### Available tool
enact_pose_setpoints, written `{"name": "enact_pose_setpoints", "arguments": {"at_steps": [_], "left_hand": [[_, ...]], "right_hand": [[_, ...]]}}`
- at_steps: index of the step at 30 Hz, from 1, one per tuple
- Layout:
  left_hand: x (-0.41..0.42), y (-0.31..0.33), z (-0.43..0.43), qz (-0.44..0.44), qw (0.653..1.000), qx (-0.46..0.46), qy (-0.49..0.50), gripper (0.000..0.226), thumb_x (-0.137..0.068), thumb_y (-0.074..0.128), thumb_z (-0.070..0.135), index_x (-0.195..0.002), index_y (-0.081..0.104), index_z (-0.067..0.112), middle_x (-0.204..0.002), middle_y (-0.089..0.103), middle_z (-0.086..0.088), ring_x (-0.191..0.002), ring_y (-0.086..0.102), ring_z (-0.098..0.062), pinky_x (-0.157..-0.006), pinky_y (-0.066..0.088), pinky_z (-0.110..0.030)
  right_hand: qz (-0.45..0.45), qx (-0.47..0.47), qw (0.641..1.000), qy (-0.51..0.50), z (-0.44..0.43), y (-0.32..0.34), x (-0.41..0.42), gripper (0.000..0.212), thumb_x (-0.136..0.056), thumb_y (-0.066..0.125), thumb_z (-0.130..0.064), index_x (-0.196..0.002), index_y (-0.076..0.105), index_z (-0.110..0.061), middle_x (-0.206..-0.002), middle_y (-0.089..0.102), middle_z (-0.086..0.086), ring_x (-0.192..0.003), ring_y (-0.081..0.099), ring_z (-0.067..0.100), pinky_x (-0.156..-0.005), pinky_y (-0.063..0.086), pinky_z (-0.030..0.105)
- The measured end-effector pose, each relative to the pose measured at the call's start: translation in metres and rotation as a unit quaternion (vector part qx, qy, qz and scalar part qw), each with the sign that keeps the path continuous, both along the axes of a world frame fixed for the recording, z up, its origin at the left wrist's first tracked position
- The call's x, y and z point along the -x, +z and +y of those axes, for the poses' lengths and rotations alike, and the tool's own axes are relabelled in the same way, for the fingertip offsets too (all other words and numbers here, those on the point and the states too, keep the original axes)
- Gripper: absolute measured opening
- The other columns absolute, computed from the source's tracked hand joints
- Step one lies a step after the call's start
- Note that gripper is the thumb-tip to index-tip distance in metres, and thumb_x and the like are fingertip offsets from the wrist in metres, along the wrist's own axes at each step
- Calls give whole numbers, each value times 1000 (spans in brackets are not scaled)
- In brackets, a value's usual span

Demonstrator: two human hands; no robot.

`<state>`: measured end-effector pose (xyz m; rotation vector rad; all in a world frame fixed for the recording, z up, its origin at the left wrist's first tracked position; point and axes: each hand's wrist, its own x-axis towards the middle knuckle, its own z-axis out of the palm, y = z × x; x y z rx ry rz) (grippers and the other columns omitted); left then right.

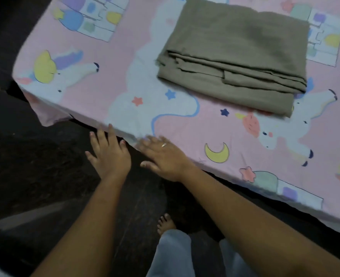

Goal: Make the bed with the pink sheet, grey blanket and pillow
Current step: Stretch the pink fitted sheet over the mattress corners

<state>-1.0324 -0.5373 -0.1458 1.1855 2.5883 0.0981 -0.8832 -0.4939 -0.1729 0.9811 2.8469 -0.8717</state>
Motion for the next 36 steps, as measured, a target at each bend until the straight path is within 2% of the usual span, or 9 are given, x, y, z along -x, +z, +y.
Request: {"name": "enact_pose_setpoints", "arguments": {"at_steps": [2, 5, 9, 13, 19, 27, 29, 32, 36], "left_hand": [[26, 8, 10, 6, 999, -8, -34, 56, -99, 40, 30, -150, 17, 24, -159, 3, -2, -146, -4, -23, -112, 7, -59], [37, 3, 23, 2, 997, -15, -79, 58, -98, 40, 34, -150, 16, 25, -160, -3, 0, -146, -6, -22, -113, 3, -57], [32, -13, 37, -26, 991, -32, -127, 61, -96, 45, 35, -150, 16, 28, -160, -4, 0, -146, -7, -21, -112, 6, -57], [38, -26, 56, -50, 988, -44, -142, 58, -97, 42, 35, -149, 17, 30, -159, -1, 0, -146, -5, -21, -111, 9, -58], [86, -34, 109, -96, 992, -59, -64, 54, -100, 34, 36, -150, 14, 30, -160, 0, 0, -146, -5, -21, -114, -1, -53], [196, -24, 176, -138, 966, -29, 218, 58, -100, 31, 44, -151, 8, 31, -160, -5, 2, -145, -8, -30, -116, 0, -45], [219, -23, 190, -131, 959, -20, 251, 59, -99, 30, 47, -151, 4, 34, -159, -8, 2, -145, -9, -32, -115, 0, -49], [240, -28, 196, -108, 952, -52, 281, 62, -97, 33, 50, -150, 4, 35, -159, -8, 0, -145, -9, -28, -113, 3, -54], [251, -44, 188, -88, 949, -157, 258, 70, -94, 43, 53, -151, 11, 29, -159, -5, -6, -145, -8, -28, -115, 7, -44]], "right_hand": [[33, 25, 991, -128, 29, 1, -3, 63, -95, 35, -48, -147, 32, -13, -153, 32, 9, -141, 28, 24, -116, 18, 38], [30, 45, 925, -376, 70, -13, -54, 66, -90, 28, -44, -143, 38, -6, -149, 38, 13, -138, 33, 27, -114, 18, 30], [-140, -55, 888, -434, 94, -34, -111, 67, -90, 17, -51, -131, 48, -8, -128, 51, 19, -121, 45, 37, -107, 29, 46], [-211, -73, 852, -474, 114, -41, -54, 71, -89, 13, -54, -118, 53, -4, -119, 54, 26, -119, 43, 43, -110, 23, 53], [-103, -61, 952, -282, 103, -35, 103, 77, -86, 9, -58, -150, 24, -19, -156, 25, 6, -144, 19, 30, -116, 5, 47], [40, -60, 994, 88, 94, -23, 207, 59, -89, 29, -48, -132, 56, -17, -138, 53, 6, -131, 45, 27, -111, 23, 43], [66, -47, 997, -14, 131, -27, 200, 61, -89, 30, -45, -136, 51, -12, -142, 49, 10, -132, 45, 29, -109, 26, 40], [23, -27, 967, -254, 204, -37, 162, 66, -92, 25, -47, -148, 30, -13, -155, 25, 8, -145, 21, 25, -116, 10, 36], [-91, -57, 922, -373, 241, -43, 138, 60, -100, 29, -47, -152, 15, -21, -160, 8, 2, -148, 2, 19, -116, 9, 37]]}}
